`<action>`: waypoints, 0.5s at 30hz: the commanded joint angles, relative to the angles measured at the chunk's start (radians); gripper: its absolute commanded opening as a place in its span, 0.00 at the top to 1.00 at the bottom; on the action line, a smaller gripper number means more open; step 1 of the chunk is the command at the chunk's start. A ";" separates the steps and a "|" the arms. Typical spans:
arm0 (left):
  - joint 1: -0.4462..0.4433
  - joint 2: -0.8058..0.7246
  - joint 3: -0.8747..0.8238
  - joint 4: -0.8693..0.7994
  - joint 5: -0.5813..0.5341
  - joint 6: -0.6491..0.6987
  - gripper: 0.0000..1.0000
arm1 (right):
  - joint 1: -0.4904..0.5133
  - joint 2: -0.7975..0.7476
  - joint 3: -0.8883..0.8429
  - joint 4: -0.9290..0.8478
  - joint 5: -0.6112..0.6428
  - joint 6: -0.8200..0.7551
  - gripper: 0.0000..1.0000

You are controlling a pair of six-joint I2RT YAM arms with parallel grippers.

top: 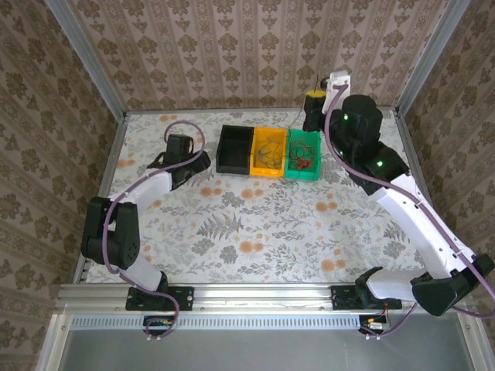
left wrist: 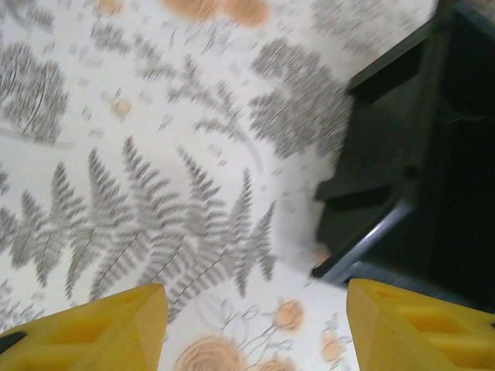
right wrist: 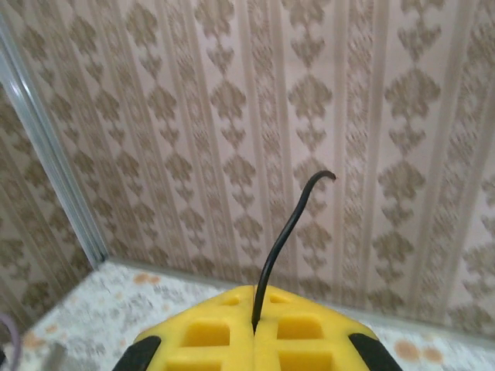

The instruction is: Untangle the cables

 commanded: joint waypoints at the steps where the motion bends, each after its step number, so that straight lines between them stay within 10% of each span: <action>1: 0.003 -0.049 -0.020 0.019 -0.018 -0.045 0.37 | 0.006 0.095 0.096 0.065 -0.072 0.013 1.00; 15: 0.003 -0.050 -0.043 0.031 -0.005 -0.049 0.37 | 0.006 0.619 0.515 0.010 -0.193 0.073 1.00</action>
